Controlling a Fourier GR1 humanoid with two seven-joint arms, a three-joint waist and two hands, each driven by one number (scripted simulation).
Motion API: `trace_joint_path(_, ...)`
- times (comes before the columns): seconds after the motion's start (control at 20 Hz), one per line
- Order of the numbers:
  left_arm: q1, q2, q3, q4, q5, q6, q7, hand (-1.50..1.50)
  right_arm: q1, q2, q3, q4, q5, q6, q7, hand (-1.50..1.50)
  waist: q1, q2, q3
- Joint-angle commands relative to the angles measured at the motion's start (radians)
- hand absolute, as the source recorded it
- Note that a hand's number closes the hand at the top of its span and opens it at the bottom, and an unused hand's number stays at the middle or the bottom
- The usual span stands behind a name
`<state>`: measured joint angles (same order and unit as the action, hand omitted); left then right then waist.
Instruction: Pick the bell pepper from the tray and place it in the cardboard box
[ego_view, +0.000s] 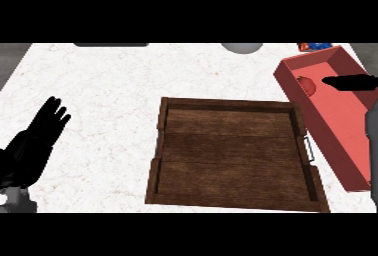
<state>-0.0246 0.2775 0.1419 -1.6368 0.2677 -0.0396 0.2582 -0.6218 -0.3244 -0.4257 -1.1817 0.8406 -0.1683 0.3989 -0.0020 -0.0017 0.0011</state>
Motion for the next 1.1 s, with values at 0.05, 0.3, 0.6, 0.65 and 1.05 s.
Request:
trace_joint_path(0.05,-0.010,0.028,0.036,0.026,0.027,-0.032,0.001,0.00,0.012,0.019,-0.122,-0.098,-0.140,-0.104,-0.033,-1.50,-0.008,-0.001,-0.001)
trace_joint_path(0.3,-0.018,0.031,0.061,0.077,0.025,-0.057,-0.042,0.00,0.152,0.001,-0.177,-0.252,-0.247,-0.055,-0.022,-1.50,-0.009,0.000,-0.001)
trace_joint_path(0.6,-0.023,0.009,0.043,-0.005,0.018,-0.022,0.021,0.00,0.320,-0.073,-0.320,-0.405,-0.472,0.093,-0.049,-1.50,-0.016,-0.003,-0.001)
trace_joint_path(0.65,0.014,-0.026,0.004,-0.061,-0.009,0.008,0.053,0.00,0.352,-0.064,-0.325,-0.393,-0.494,0.086,-0.094,-1.50,-0.007,-0.002,-0.001)
trace_joint_path(1.05,0.015,-0.014,0.052,-0.032,-0.013,-0.048,0.025,0.00,0.457,-0.114,-0.340,-0.445,-0.603,0.163,-0.094,-1.50,0.001,0.001,-0.001)
